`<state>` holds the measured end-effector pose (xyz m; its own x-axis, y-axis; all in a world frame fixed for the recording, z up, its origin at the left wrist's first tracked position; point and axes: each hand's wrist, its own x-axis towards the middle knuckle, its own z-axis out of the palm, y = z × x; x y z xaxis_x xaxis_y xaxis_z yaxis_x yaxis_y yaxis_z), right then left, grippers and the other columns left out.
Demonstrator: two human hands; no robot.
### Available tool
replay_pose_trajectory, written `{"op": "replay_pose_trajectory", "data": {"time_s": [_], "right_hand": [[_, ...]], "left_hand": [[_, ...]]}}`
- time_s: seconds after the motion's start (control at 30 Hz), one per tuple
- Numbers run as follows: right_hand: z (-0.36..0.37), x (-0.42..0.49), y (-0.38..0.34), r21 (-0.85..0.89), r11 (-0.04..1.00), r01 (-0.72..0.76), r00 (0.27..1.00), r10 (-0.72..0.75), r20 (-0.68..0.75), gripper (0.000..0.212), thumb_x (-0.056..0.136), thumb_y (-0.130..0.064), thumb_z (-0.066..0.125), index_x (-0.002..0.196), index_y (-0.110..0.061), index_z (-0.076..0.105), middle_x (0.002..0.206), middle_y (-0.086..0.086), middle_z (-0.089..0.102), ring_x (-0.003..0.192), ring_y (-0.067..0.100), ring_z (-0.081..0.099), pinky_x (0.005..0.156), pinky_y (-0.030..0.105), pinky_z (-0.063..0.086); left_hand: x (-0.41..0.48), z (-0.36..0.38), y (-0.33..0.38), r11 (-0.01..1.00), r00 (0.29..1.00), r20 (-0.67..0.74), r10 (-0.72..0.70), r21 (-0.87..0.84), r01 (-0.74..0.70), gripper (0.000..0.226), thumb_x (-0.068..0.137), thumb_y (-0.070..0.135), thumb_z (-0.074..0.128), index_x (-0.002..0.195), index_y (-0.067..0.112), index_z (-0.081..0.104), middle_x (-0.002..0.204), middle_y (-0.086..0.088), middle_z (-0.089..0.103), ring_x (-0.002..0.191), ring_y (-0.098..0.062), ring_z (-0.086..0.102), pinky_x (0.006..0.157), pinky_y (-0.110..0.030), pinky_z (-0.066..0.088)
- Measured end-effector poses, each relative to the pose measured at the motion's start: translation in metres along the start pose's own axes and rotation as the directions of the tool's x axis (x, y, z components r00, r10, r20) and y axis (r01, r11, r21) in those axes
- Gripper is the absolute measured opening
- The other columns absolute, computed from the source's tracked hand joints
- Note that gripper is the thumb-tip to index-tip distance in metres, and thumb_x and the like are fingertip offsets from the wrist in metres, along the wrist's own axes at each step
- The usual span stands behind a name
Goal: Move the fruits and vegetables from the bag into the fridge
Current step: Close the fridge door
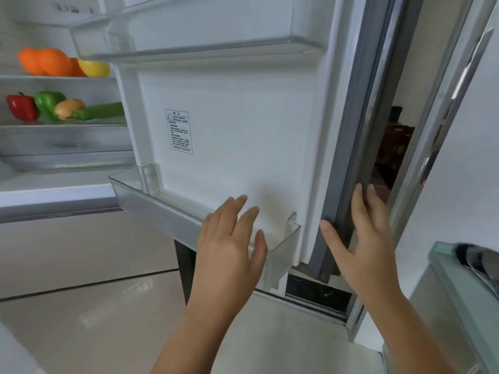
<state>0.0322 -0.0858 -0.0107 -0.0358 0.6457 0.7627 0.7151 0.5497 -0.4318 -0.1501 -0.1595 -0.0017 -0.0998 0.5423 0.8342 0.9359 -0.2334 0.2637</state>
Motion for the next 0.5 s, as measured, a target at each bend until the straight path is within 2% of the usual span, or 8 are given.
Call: {"op": "replay_pose_trajectory", "data": {"time_s": [0.1,0.27,0.37,0.5], "right_hand": [[0.001,-0.005,-0.003,0.051,0.999,0.018,1.000,-0.017,-0.014,0.074,0.084,-0.044,0.057,0.141,-0.007,0.029,0.147,0.022,0.025,0.137,0.030,0.023,0.104,0.040,0.029],[0.001,-0.021,-0.017,0.111,0.992,0.060,0.996,-0.052,-0.074,0.071,0.084,-0.045,0.050,0.140,-0.004,0.032,0.144,0.027,0.024,0.135,0.035,0.025,0.103,0.047,0.034],[0.000,-0.035,-0.032,0.136,0.988,0.078,0.994,-0.066,-0.087,0.069,0.084,-0.043,0.050,0.139,-0.004,0.034,0.144,0.029,0.023,0.136,0.036,0.021,0.103,0.054,0.034],[-0.003,-0.054,-0.058,0.170,0.981,0.097,0.992,-0.081,-0.097,0.066,0.085,-0.039,0.050,0.140,-0.007,0.034,0.146,0.028,0.017,0.139,0.029,0.012,0.107,0.053,0.029]], "left_hand": [[-0.005,-0.012,0.005,0.997,0.999,-0.007,-0.034,0.068,0.034,0.035,0.085,0.021,0.046,0.108,0.003,0.064,0.121,-0.016,0.059,0.114,-0.033,0.054,0.092,-0.045,0.045],[-0.021,-0.033,0.013,0.987,0.997,-0.002,-0.073,0.144,0.073,0.034,0.084,0.021,0.046,0.108,0.005,0.063,0.120,-0.014,0.060,0.113,-0.032,0.054,0.092,-0.042,0.043],[-0.033,-0.050,0.012,0.978,0.993,-0.001,-0.119,0.171,0.118,0.034,0.083,0.021,0.046,0.108,0.005,0.063,0.120,-0.013,0.060,0.110,-0.032,0.055,0.090,-0.040,0.043],[-0.053,-0.080,0.007,0.966,0.988,0.006,-0.154,0.213,0.149,0.034,0.083,0.021,0.046,0.107,0.005,0.063,0.118,-0.013,0.060,0.108,-0.030,0.056,0.089,-0.038,0.043]]}}
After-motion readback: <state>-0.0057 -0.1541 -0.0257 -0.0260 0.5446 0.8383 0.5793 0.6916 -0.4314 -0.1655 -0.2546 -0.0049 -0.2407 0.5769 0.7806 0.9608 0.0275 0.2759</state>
